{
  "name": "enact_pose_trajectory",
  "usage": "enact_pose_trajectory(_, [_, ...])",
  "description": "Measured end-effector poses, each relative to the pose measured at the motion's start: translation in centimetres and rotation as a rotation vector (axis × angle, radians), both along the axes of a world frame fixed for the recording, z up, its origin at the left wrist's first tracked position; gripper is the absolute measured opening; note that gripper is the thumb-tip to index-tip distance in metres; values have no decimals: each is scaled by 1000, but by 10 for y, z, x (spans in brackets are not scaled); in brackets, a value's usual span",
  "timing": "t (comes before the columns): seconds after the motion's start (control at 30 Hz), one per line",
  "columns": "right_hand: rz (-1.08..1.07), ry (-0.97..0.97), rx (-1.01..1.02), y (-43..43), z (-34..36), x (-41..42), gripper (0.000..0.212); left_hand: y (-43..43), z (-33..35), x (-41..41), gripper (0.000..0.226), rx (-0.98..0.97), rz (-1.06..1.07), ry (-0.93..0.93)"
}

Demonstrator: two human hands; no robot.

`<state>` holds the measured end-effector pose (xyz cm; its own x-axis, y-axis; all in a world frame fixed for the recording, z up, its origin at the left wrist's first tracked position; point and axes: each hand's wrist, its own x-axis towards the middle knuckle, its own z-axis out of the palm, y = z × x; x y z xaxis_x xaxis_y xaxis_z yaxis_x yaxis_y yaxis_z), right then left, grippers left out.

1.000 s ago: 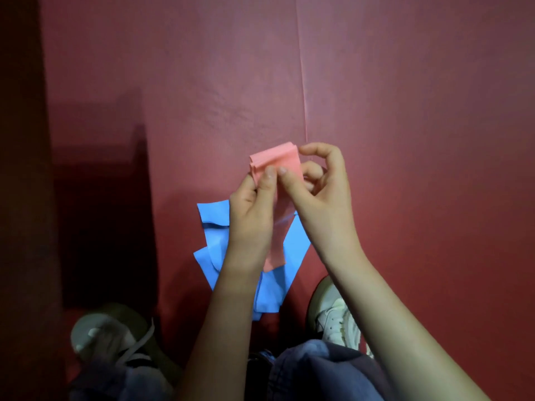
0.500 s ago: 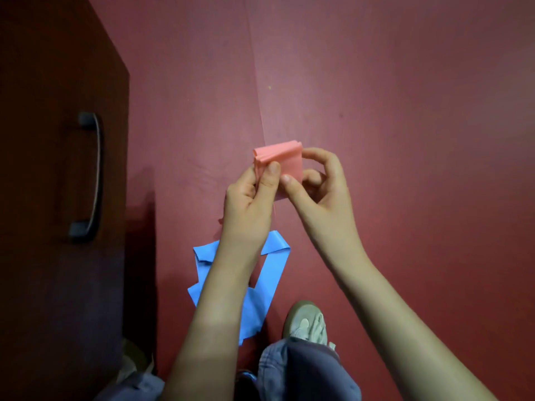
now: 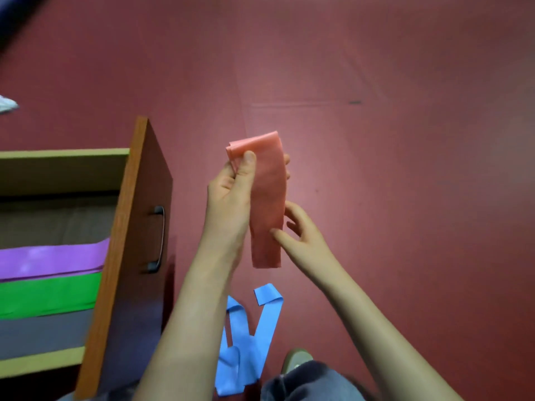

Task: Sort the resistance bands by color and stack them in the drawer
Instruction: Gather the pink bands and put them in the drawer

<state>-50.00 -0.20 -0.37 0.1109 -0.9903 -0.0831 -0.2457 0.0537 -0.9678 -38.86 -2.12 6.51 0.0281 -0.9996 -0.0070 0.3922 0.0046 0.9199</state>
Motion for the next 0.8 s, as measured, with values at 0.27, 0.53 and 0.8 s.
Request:
enact_pose_trajectory(0.27, [-19,41,92,12,28,2,24,22,60,10,29,-66,77,58])
enact_pose_trajectory(0.53, [10,33,244,28,22,-9,21,33,86,18,29,-116,127,141])
enact_pose_trajectory(0.8, [10,-63,282,40,23,-20,20,32,97,17,27,-133,157,192])
